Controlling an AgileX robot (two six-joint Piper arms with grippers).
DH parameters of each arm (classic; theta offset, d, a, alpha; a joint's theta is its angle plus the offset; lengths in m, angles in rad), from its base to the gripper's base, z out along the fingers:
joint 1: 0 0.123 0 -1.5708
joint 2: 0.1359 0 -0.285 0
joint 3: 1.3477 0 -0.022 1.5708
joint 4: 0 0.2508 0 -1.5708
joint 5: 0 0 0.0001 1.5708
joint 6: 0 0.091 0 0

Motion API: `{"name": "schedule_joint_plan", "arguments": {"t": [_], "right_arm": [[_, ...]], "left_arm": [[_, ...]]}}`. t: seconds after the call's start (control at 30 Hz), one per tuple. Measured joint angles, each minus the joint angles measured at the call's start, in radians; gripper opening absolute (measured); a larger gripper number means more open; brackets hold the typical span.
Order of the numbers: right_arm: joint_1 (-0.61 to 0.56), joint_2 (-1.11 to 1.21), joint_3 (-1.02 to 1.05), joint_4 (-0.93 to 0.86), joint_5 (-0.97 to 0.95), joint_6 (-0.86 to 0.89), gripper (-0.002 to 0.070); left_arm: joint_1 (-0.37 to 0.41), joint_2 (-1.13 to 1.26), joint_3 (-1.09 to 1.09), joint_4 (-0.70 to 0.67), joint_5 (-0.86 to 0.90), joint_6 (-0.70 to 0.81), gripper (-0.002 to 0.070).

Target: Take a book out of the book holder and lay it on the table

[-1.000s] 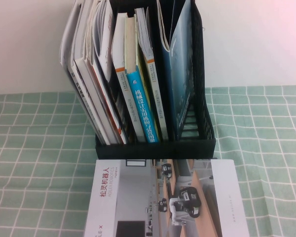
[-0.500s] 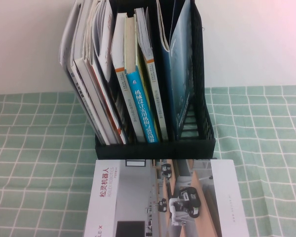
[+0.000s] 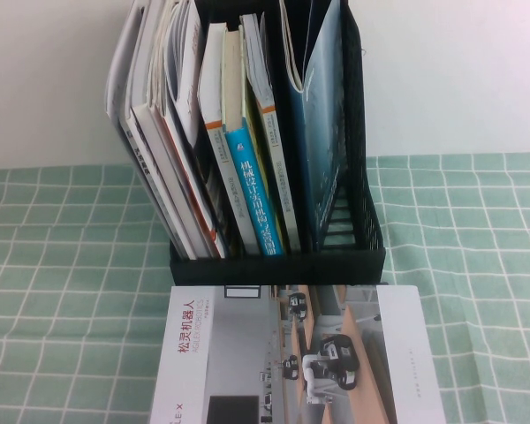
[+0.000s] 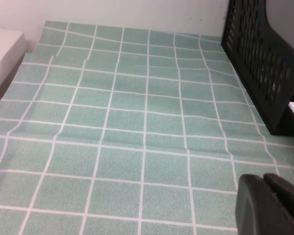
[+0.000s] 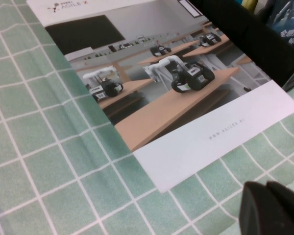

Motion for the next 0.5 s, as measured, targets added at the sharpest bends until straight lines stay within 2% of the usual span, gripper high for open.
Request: {"name": "schedule_joint_plan", "arguments": {"t": [0.23,0.4,0.5], "right_arm": [[0.000,0.000,0.000,0.000,0.000,0.000,-0.0001],[0.000,0.000,0.000,0.000,0.000,0.000,-0.0001],[0.000,0.000,0.000,0.000,0.000,0.000,-0.0001]], "left_arm": [[-0.006,0.000,0.000,0.048,-0.002,-0.016,-0.0003],[-0.045,0.000,0.000,0.179,-0.003,-0.171,-0.0003],[-0.057,0.000,0.000,0.198,-0.003,-0.202,-0.0003]]}}
